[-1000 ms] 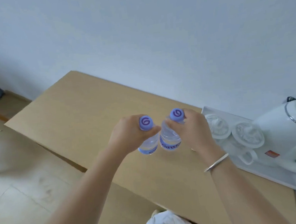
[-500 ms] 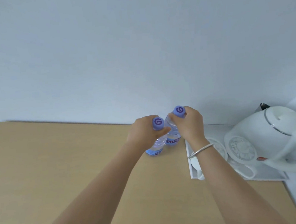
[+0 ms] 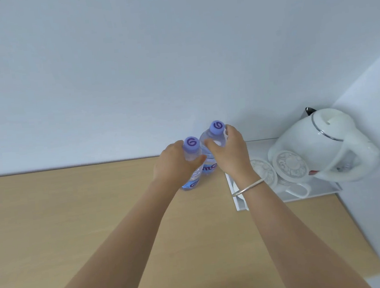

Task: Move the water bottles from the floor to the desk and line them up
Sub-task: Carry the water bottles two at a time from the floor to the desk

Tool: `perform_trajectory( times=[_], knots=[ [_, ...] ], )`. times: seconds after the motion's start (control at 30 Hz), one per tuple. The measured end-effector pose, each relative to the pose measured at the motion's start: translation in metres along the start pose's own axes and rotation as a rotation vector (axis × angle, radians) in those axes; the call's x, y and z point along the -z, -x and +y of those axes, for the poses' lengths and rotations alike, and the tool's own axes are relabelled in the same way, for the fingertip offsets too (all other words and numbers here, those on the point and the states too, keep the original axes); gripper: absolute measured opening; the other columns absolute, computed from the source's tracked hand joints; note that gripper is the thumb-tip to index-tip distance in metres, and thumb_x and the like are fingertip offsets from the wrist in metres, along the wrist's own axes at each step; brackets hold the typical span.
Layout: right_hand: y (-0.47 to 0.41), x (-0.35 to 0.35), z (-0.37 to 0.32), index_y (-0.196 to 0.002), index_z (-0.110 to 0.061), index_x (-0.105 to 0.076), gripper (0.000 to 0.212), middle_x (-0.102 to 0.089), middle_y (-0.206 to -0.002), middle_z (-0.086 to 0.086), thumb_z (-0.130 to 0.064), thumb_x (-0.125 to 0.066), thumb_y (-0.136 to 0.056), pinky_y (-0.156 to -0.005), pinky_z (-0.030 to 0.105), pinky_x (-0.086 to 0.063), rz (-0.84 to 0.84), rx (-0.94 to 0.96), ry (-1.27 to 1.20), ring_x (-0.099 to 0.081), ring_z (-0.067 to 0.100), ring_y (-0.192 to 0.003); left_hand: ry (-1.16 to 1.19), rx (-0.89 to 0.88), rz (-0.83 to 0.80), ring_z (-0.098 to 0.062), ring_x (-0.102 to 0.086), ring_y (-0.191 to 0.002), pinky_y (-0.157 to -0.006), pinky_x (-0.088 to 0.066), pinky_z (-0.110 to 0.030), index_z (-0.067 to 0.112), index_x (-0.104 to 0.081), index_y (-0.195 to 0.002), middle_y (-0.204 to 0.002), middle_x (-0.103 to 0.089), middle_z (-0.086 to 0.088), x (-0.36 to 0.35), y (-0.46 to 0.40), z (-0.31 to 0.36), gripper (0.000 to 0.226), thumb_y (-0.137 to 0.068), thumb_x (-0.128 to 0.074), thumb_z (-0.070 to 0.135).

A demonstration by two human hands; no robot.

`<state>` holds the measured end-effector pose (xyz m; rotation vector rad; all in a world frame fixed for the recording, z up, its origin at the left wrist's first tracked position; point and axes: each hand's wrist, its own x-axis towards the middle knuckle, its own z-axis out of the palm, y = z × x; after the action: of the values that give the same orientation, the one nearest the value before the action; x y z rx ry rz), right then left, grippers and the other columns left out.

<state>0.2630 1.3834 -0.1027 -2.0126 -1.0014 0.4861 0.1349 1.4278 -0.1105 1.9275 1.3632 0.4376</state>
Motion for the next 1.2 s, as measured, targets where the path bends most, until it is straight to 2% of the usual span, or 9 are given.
perform_trajectory(
  times=[0.1, 0.17, 0.27, 0.33, 0.47, 0.6, 0.83, 1.0, 1.2],
  knots=[
    [0.018, 0.009, 0.005, -0.126, -0.007, -0.049, 0.04, -0.051, -0.119, 0.002, -0.02, -0.058, -0.089, -0.078, 0.014, -0.029, -0.006, 0.029, 0.023, -0.047, 0.017, -0.114, -0.133, 0.139, -0.092, -0.025, -0.058, -0.087, -0.067, -0.045, -0.032, 0.009, -0.05, -0.106, -0.09, -0.057, 0.0, -0.009, 0.01, -0.009, 0.048, -0.079, -0.06, 0.047],
    [0.032, 0.017, 0.008, -0.125, -0.007, -0.052, 0.036, -0.056, -0.124, 0.004, -0.015, -0.056, -0.09, -0.092, 0.023, -0.038, -0.018, 0.052, 0.021, -0.05, 0.019, -0.116, -0.333, 0.204, -0.25, -0.024, -0.059, -0.084, -0.066, -0.042, -0.029, 0.011, -0.056, -0.106, -0.089, -0.058, 0.0, -0.013, 0.021, -0.012, 0.049, -0.077, -0.054, 0.05],
    [0.061, 0.033, 0.014, -0.121, -0.006, -0.057, 0.032, -0.061, -0.122, 0.005, -0.011, -0.055, -0.089, -0.098, 0.033, -0.043, -0.011, 0.054, -0.017, -0.055, 0.017, -0.113, -0.485, 0.198, -0.442, -0.022, -0.057, -0.09, -0.074, -0.043, -0.029, 0.014, -0.05, -0.088, -0.08, -0.052, 0.002, -0.023, 0.043, -0.003, 0.04, -0.083, -0.053, 0.054],
    [0.083, 0.049, 0.02, -0.117, -0.006, -0.059, 0.029, -0.062, -0.118, 0.005, -0.009, -0.055, -0.089, -0.097, 0.029, -0.043, 0.003, 0.029, -0.038, -0.056, 0.016, -0.111, -0.507, 0.128, -0.493, -0.022, -0.058, -0.093, -0.076, -0.043, -0.03, 0.015, -0.049, -0.084, -0.083, -0.053, 0.003, -0.033, 0.06, 0.012, 0.039, -0.086, -0.052, 0.054],
    [0.134, 0.093, 0.049, -0.113, -0.006, -0.062, 0.025, -0.064, -0.111, 0.002, -0.009, -0.054, -0.09, -0.093, 0.02, -0.04, 0.063, -0.037, -0.043, -0.055, 0.011, -0.106, -0.525, -0.096, -0.528, -0.021, -0.055, -0.104, -0.082, -0.044, -0.031, 0.011, -0.055, -0.115, -0.111, -0.055, 0.002, -0.06, 0.097, 0.058, 0.048, -0.09, -0.05, 0.051],
    [0.194, 0.149, 0.094, -0.117, -0.008, -0.061, 0.027, -0.063, -0.116, 0.0, -0.012, -0.053, -0.091, -0.084, 0.011, -0.033, 0.151, -0.122, 0.033, -0.054, 0.01, -0.108, -0.568, -0.277, -0.586, -0.019, -0.055, -0.109, -0.083, -0.043, -0.03, 0.014, -0.055, -0.12, -0.12, -0.058, 0.0, -0.101, 0.15, 0.106, 0.047, -0.09, -0.049, 0.05],
    [0.32, 0.254, 0.183, -0.123, -0.016, -0.057, 0.031, -0.055, -0.127, -0.003, -0.023, -0.053, -0.093, -0.092, 0.019, -0.036, 0.268, -0.433, -0.013, -0.05, 0.009, -0.115, -0.564, -0.577, -0.717, -0.017, -0.057, -0.111, -0.084, -0.043, -0.028, 0.023, -0.059, -0.117, -0.116, -0.061, 0.004, -0.2, 0.276, 0.18, 0.041, -0.09, -0.048, 0.052],
    [0.419, 0.343, 0.244, -0.127, -0.016, -0.052, 0.033, -0.049, -0.134, -0.004, -0.025, -0.047, -0.096, -0.084, 0.018, -0.034, 0.366, -0.572, 0.159, -0.05, 0.011, -0.109, -0.558, -0.772, -0.774, -0.012, -0.055, -0.112, -0.09, -0.042, -0.025, 0.027, -0.052, -0.129, -0.123, -0.059, 0.01, -0.267, 0.362, 0.221, 0.046, -0.09, -0.05, 0.051],
    [0.503, 0.421, 0.301, -0.128, -0.012, -0.052, 0.036, -0.053, -0.13, 0.002, -0.026, -0.046, -0.095, -0.096, 0.03, -0.04, 0.465, -0.716, 0.294, -0.049, 0.018, -0.118, -0.644, -0.872, -0.848, -0.014, -0.055, -0.11, -0.094, -0.042, -0.029, 0.028, -0.054, -0.124, -0.119, -0.059, 0.011, -0.335, 0.434, 0.274, 0.043, -0.089, -0.049, 0.053]
  ],
)
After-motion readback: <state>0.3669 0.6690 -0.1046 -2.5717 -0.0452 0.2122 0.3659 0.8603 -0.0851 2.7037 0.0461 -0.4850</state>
